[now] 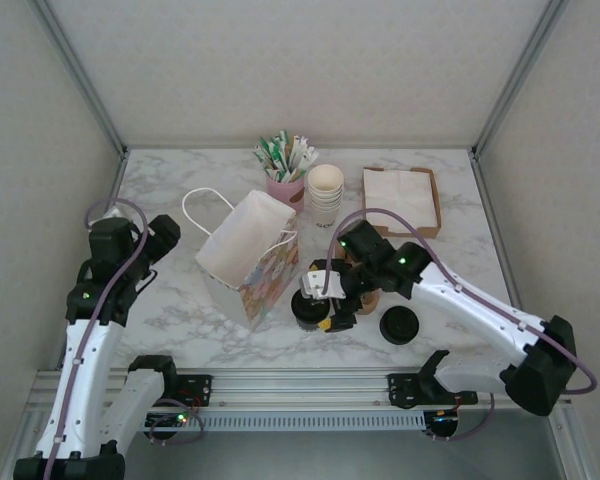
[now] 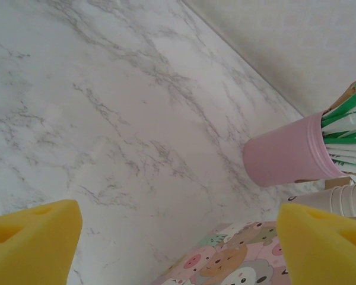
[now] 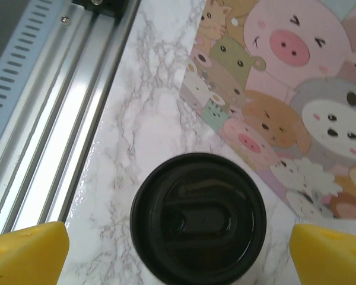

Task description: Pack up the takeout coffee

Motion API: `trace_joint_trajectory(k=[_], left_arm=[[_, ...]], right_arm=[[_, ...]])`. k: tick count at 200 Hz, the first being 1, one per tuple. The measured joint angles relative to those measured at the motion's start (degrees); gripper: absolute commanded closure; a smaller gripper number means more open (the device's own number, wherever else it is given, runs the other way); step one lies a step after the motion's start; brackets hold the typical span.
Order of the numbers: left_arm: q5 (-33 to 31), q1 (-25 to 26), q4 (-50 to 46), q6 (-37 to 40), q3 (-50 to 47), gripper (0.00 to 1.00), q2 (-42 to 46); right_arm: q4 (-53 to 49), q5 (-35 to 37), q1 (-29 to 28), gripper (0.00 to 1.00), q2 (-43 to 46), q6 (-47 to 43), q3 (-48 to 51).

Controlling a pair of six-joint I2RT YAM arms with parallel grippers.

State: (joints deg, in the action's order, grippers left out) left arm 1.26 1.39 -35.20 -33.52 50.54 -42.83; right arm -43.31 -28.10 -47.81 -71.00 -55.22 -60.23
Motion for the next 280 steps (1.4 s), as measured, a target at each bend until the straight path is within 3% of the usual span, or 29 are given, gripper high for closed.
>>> trace_joint_trajectory(k=[85,169,280], left_arm=[[0.44,0.00,0.02,-0.42,0.00,0.14,0.42],[0.44,0.00,0.02,-0.39,0.00,0.14,0.42],[0.44,0.00,0.04,-0.39,0.00,0.14,0.09]], right_arm=[[-2.64,-2.16,0.59,0.05,-11.32,-5.51,-5.86],[-4.74,-0.96,0.59,0.09,-15.45,-6.80,-6.80],[-5.38,-0.46,0.59,0.22,-16.39,-7.34,-7.34]])
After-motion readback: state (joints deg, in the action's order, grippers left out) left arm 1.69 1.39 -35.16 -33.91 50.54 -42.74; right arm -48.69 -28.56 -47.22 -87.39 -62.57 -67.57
